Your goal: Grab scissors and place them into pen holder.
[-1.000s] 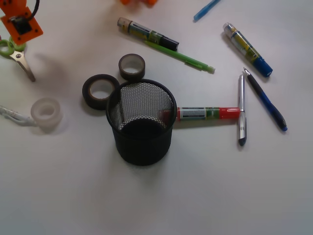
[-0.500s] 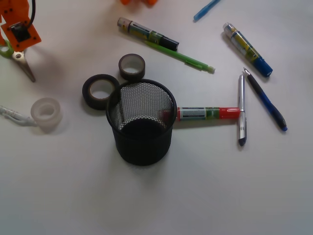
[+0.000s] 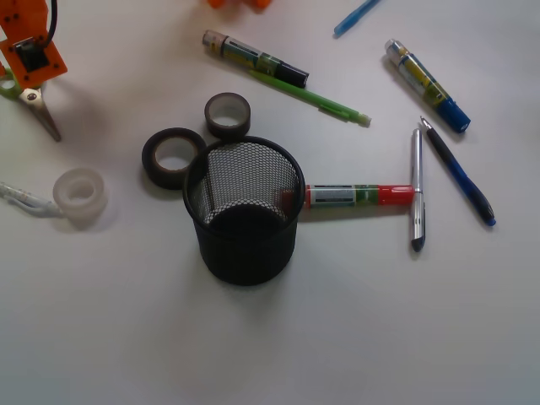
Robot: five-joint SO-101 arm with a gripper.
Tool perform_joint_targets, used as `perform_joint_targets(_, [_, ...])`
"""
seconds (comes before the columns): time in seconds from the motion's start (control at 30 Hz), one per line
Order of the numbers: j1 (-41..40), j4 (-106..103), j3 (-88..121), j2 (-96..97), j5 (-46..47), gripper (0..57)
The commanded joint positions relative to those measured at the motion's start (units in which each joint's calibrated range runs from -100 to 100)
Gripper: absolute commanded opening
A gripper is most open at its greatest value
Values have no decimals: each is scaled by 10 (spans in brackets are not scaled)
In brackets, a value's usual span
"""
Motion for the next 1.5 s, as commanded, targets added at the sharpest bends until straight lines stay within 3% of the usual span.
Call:
perform_joint_targets(0.0, [-3, -7, -5, -5, -2, 177])
perform_joint_targets(0.13, [-3, -13, -4, -4, -2, 125])
perform_joint_targets(0.47, [-4, -26, -18, 36, -2, 126])
perform_joint_targets(0.87, [-9, 115, -250, 182, -13, 116])
perform_joint_targets(0.97, [-11, 138, -292, 205, -10, 0])
perform_joint_targets(1.17, [-17, 149, -354, 200, 25, 4])
perform_joint_targets(1.27, [-31, 172, -442, 164, 55, 4])
perform_joint_targets(1.47, [-138, 210, -689, 33, 119, 3])
